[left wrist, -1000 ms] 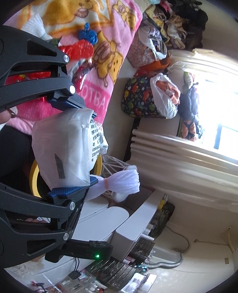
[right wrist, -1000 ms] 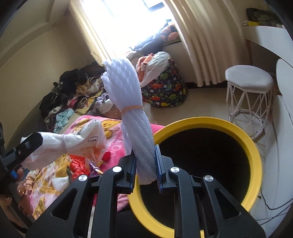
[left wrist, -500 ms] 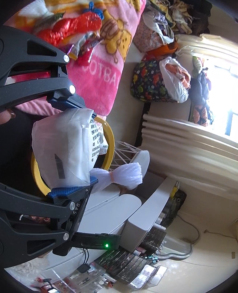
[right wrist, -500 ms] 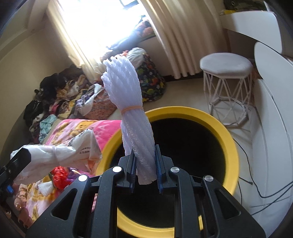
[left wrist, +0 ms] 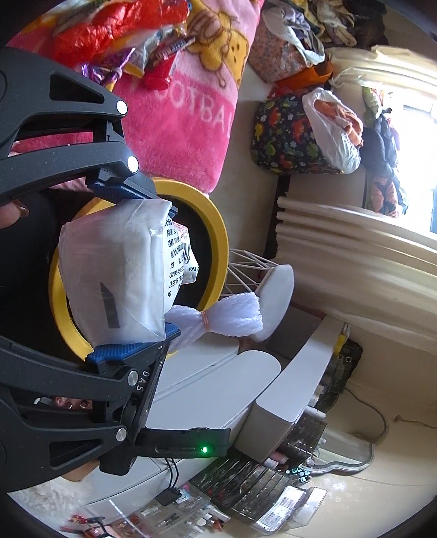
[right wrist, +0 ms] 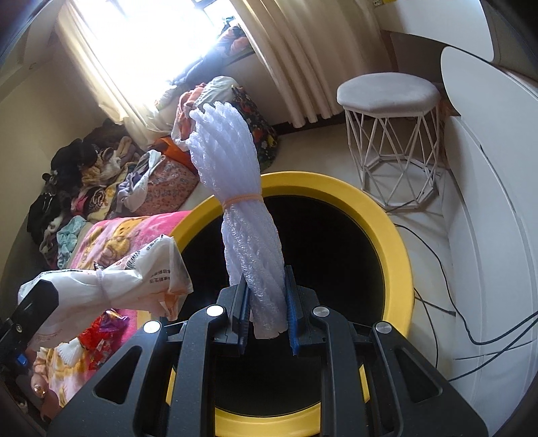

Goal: Collect trash
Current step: 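Open both grippers to drop the bag and foam sleeve into the bin, then move both open grippers back to the trash on the blanket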

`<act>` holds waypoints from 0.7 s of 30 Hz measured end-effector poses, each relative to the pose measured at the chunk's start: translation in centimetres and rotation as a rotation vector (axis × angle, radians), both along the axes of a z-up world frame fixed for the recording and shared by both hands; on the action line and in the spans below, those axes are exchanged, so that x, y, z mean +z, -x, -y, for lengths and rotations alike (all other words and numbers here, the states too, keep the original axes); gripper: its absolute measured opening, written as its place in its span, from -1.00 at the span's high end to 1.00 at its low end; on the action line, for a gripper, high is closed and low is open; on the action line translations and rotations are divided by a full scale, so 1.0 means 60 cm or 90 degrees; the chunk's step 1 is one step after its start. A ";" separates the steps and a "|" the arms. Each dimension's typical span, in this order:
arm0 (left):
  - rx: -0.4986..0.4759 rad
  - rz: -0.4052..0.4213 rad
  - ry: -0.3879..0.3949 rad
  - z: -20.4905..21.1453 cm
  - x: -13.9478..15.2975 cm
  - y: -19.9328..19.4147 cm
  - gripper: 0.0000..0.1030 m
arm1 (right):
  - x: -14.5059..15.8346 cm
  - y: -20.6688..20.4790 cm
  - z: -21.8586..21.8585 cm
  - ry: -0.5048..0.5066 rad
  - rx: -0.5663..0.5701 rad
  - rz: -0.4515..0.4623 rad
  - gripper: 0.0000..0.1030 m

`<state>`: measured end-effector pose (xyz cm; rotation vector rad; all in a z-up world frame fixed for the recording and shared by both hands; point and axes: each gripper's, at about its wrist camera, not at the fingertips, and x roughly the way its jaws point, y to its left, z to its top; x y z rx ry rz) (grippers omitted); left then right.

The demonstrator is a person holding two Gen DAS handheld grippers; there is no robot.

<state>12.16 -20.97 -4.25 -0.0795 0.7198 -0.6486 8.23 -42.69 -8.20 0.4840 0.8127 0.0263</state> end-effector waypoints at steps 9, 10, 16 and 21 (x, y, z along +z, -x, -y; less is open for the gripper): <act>0.013 -0.012 0.023 -0.003 -0.011 -0.008 -0.53 | -0.003 -0.002 -0.003 -0.002 -0.002 -0.007 0.12; 0.019 -0.005 0.020 -0.005 -0.010 -0.007 -0.64 | -0.002 -0.002 -0.004 0.001 -0.004 -0.007 0.07; 0.045 0.019 0.010 -0.022 0.001 0.000 -0.78 | 0.004 -0.002 -0.011 0.002 -0.004 0.004 -0.03; 0.070 0.030 0.005 -0.045 0.007 0.005 -0.78 | 0.021 -0.001 -0.028 0.013 0.014 0.030 -0.07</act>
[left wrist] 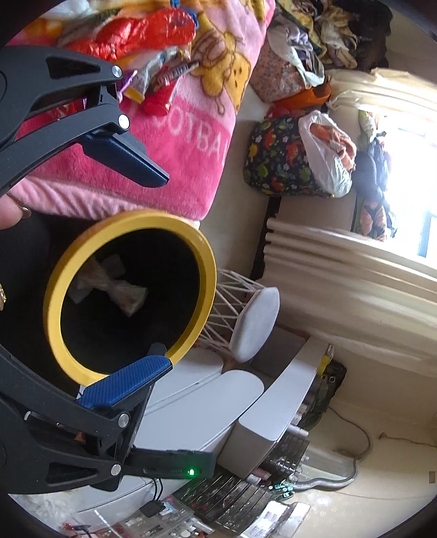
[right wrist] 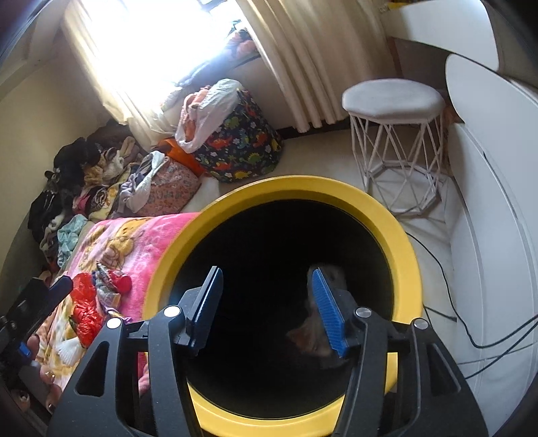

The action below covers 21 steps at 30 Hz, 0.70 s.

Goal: Collect trash
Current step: 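Move both open grippers back to the trash on the blanket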

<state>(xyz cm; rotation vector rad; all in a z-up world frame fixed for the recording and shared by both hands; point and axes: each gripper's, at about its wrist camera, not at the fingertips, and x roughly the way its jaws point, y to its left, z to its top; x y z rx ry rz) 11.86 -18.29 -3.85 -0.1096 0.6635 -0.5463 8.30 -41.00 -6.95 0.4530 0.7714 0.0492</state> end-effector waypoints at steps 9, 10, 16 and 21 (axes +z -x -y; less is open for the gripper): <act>0.039 0.026 -0.007 -0.042 0.017 0.006 -0.78 | 0.032 0.004 -0.047 0.025 0.043 0.044 -0.11; 0.044 0.029 -0.008 -0.048 0.019 0.007 -0.78 | 0.035 0.004 -0.051 0.026 0.047 0.047 -0.11; 0.069 0.042 -0.007 -0.076 0.028 0.010 -0.78 | 0.051 0.005 -0.080 0.038 0.075 0.070 -0.16; 0.092 0.050 -0.005 -0.103 0.032 0.012 -0.79 | 0.062 0.003 -0.104 0.045 0.094 0.081 -0.18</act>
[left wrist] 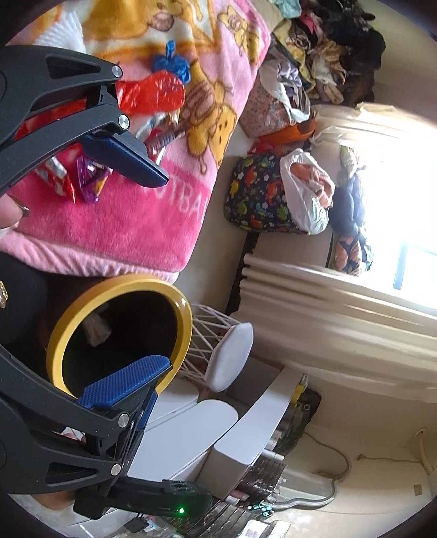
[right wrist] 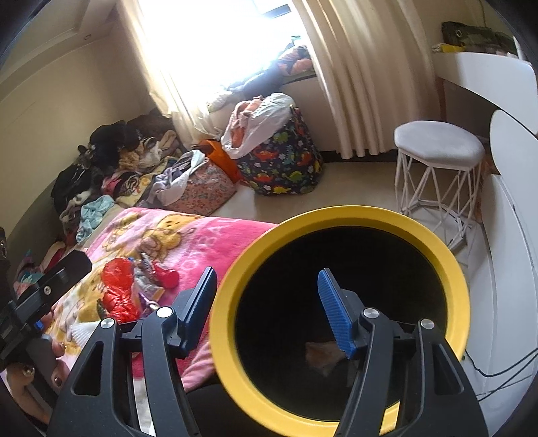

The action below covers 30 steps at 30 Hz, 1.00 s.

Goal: Collect trash
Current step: 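Move both open grippers back to the trash on the blanket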

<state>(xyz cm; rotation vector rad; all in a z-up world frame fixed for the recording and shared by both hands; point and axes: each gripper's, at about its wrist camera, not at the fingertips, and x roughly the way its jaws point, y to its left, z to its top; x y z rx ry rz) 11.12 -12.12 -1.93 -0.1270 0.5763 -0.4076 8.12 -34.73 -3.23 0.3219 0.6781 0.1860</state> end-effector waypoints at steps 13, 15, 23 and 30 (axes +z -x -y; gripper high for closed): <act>0.047 0.004 0.012 -0.056 0.003 0.002 -0.79 | 0.012 0.002 -0.060 0.015 0.051 0.012 -0.18; 0.055 0.004 0.013 -0.066 0.002 0.002 -0.79 | 0.013 0.002 -0.071 0.018 0.061 0.013 -0.18; 0.090 0.002 0.021 -0.106 0.002 0.001 -0.79 | 0.015 0.003 -0.110 0.025 0.102 0.012 -0.23; 0.126 0.001 0.030 -0.147 0.004 -0.005 -0.79 | 0.015 0.003 -0.144 0.033 0.141 0.008 -0.26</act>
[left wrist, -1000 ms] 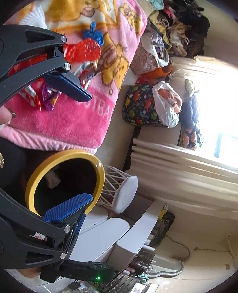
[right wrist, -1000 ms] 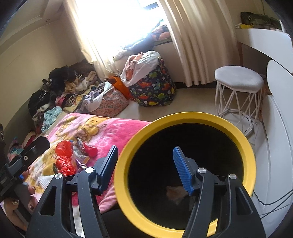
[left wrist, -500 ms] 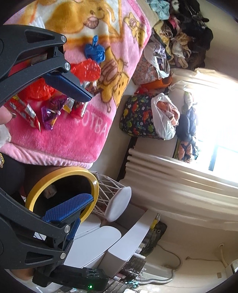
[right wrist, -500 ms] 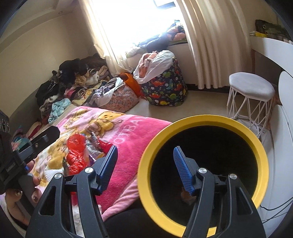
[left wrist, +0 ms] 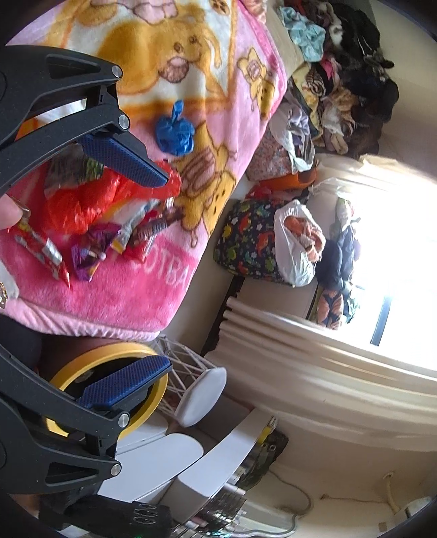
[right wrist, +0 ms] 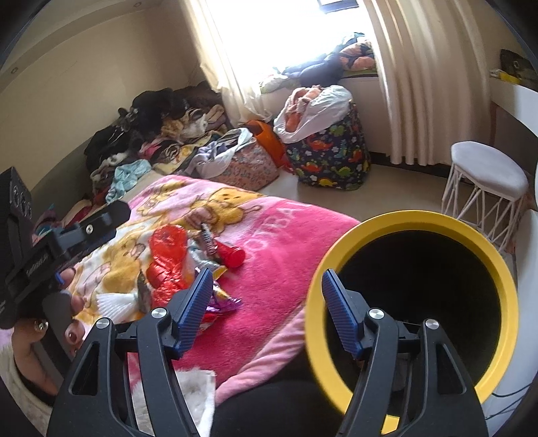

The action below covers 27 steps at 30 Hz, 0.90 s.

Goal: Collect trash
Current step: 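Move both open grippers back to the trash on the blanket, then grasp the red plastic bag with the left gripper while the right grasps a red wrapper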

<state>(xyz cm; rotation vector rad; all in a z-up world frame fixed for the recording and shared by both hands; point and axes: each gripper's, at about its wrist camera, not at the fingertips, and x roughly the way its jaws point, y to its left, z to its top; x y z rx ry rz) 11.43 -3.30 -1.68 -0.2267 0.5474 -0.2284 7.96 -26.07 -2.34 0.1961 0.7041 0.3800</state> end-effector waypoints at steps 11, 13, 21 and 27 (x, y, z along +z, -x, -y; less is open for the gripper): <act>0.055 -0.009 0.009 -0.067 -0.007 -0.004 -0.79 | -0.020 -0.001 -0.061 0.017 0.057 -0.026 -0.27; 0.064 -0.014 0.012 -0.076 -0.010 -0.006 -0.79 | -0.025 -0.003 -0.074 0.024 0.066 -0.035 -0.27; 0.074 -0.044 0.015 -0.104 -0.036 -0.018 -0.78 | -0.060 -0.014 -0.118 0.047 0.094 -0.086 -0.27; 0.071 -0.074 0.018 -0.112 -0.054 -0.036 -0.78 | -0.085 -0.028 -0.137 0.043 0.101 -0.125 -0.27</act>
